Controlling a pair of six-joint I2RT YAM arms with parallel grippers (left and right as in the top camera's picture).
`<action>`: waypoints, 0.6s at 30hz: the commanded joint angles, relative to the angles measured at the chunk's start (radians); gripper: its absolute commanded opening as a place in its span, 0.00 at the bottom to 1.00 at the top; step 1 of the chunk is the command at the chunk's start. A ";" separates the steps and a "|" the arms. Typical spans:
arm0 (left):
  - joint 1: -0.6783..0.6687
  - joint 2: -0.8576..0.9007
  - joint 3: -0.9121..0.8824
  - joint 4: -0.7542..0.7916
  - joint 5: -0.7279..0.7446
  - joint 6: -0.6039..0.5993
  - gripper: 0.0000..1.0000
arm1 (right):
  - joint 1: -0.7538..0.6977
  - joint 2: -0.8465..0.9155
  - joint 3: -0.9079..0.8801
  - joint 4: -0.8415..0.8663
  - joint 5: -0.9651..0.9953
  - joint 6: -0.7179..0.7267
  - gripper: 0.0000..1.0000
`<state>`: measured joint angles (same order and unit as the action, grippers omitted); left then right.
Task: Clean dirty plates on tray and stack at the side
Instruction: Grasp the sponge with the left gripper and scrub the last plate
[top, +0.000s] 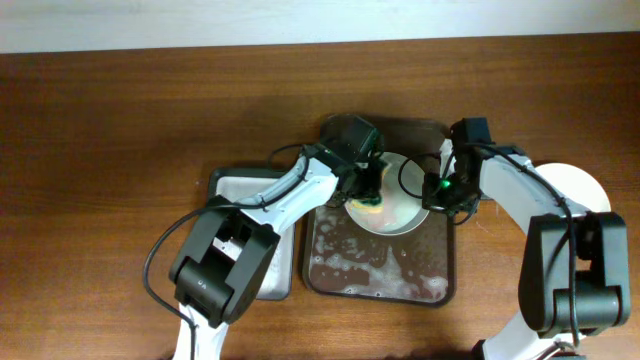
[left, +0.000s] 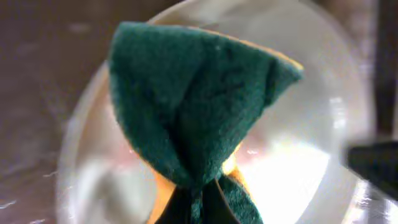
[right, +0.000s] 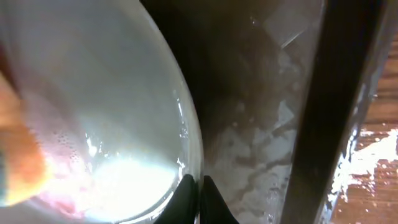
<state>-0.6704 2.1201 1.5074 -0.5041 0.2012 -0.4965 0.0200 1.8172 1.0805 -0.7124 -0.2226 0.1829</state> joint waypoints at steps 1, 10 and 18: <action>-0.029 0.015 0.000 0.032 0.074 -0.039 0.00 | 0.001 0.020 -0.083 0.030 0.039 -0.022 0.04; -0.009 0.118 0.014 -0.250 -0.325 -0.033 0.00 | 0.001 0.020 -0.088 0.008 0.040 -0.022 0.04; 0.007 0.118 0.304 -0.574 -0.401 -0.034 0.00 | -0.001 0.020 -0.088 -0.017 0.043 -0.022 0.04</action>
<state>-0.7048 2.2009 1.7126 -0.9874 -0.0994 -0.5247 0.0296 1.8091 1.0359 -0.6964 -0.2798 0.1787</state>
